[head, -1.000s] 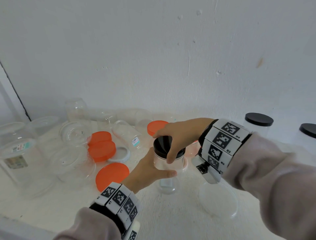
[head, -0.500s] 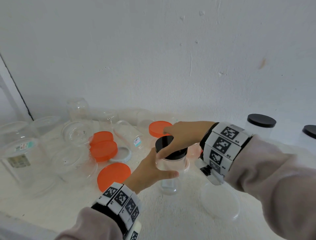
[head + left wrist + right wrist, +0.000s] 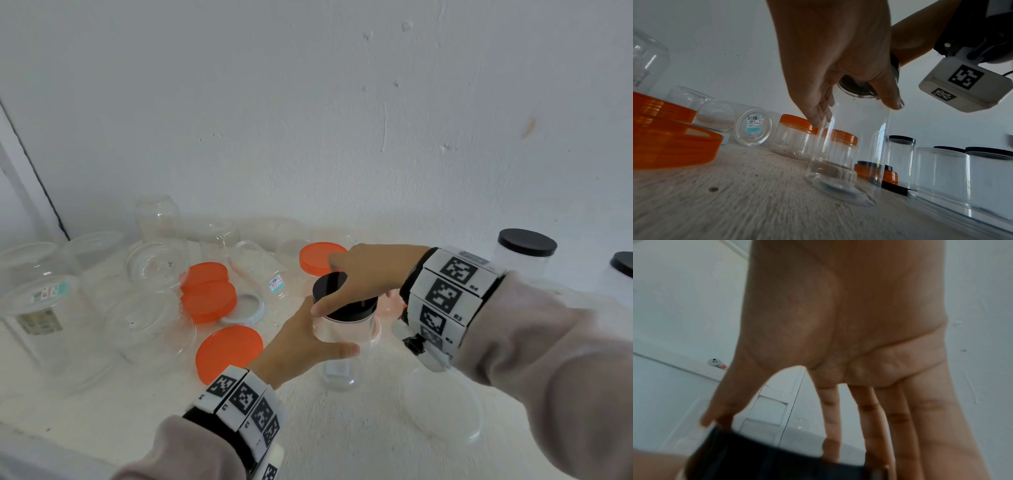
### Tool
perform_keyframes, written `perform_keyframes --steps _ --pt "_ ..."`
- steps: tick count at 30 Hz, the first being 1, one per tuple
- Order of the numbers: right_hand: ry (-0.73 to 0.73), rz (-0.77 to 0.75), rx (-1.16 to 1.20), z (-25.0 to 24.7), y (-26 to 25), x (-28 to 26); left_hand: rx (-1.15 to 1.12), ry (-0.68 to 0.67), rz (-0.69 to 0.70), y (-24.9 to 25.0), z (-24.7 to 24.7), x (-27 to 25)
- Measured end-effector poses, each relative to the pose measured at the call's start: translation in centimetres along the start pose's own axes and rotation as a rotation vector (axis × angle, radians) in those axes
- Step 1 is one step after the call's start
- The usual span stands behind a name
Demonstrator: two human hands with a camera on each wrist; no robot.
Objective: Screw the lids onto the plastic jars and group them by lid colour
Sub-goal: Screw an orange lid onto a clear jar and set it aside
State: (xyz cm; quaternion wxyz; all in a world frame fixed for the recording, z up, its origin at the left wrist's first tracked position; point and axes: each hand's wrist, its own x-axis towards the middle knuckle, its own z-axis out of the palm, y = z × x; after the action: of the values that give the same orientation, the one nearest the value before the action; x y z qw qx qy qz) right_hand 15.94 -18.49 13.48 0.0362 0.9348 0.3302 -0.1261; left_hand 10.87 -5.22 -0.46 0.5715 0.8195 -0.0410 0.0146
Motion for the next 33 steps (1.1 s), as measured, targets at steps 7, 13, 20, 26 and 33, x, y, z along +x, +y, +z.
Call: perform_keyframes --steps 7,13,20,26,33 --pt "-0.147 -0.142 0.062 -1.4 0.4 -0.5 0.000 -0.009 0.009 0.1 0.0 0.0" --pt "-0.055 -0.072 0.015 -0.6 0.1 0.0 -0.005 -0.019 0.010 0.0 0.0 0.0" --pt "-0.060 -0.059 0.038 -0.3 0.5 0.2 -0.014 -0.010 0.002 0.0 0.0 0.0" --pt "-0.140 -0.130 0.084 -1.0 0.9 -0.1 -0.015 -0.012 0.016 0.1 0.1 0.0" --pt "0.050 -0.013 0.002 0.6 0.2 0.2 -0.007 -0.006 0.016 0.0 0.0 -0.1"
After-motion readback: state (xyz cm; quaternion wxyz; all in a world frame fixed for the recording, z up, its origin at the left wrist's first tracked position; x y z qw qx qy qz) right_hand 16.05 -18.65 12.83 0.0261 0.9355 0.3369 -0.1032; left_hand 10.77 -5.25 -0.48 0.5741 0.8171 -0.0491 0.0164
